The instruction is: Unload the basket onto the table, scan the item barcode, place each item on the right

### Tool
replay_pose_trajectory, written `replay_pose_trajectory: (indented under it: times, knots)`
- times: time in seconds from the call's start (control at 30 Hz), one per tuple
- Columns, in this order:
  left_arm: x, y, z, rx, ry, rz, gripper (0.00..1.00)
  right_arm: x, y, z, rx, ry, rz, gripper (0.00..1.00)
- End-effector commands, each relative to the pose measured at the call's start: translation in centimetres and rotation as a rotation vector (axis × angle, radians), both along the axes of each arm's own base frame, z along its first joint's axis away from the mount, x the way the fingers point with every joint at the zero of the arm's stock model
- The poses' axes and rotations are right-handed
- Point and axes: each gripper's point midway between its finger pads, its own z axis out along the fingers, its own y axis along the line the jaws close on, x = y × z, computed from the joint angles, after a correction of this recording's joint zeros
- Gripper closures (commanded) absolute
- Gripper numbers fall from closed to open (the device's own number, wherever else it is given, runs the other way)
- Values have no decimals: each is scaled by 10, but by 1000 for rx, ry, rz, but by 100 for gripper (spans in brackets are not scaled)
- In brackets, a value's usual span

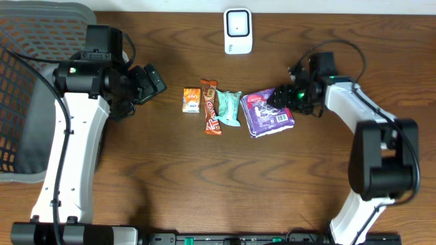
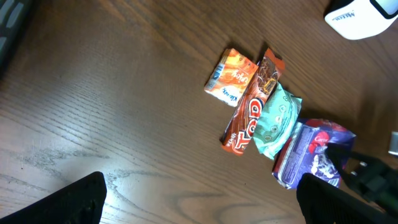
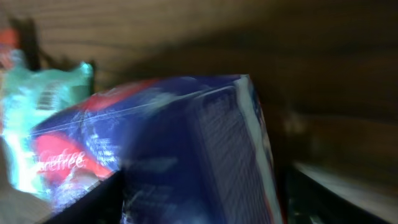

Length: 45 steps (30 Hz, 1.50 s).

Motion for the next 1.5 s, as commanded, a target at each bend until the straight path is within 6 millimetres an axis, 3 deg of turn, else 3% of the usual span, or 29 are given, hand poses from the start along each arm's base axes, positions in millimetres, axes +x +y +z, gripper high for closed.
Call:
replay_pose_trajectory:
  times: [0.0,0.07,0.17,0.3,0.4,0.53,0.67,0.77,0.97,1.2,1.33,1.4,1.47]
  knots:
    - [1,1,0,6,-1,-8,2,-12,8,-16,44,57,32,82]
    - [1,1,0,6,-1,-8,2,-16,5,-15,43,78,23,99]
    - [1,1,0,6,-1,-8,2,-11,-3,1,30,61,4,99]
    - [1,1,0,6,-1,-8,2,4,-32,42,-101,-12,-64,99]
    - [1,2,0,7,-1,-8,2,12,-79,87,-371,-81,-215,99]
    - [1,1,0,6,-1,-8,2,0,-140,148,-731,-169,-515,99]
    - [1,1,0,6,-1,-8,2,-17,-173,190,-1040,-273,-710,99]
    - [1,1,0,6,-1,-8,2,-23,-178,191,-1178,-292,-742,99]
    - [1,1,0,6,-1,-8,2,-15,-159,137,-1236,-206,-626,97]
    - [1,1,0,6,-1,-8,2,-10,-93,66,-1159,-127,-409,82]
    - [1,2,0,7,-1,-8,2,-12,-36,46,-1013,-130,-309,50]
    - [1,1,0,6,-1,-8,2,-11,-7,45,-935,-144,-267,29]
    - [1,2,0,7,-1,-8,2,-8,20,49,-855,-159,-219,17]
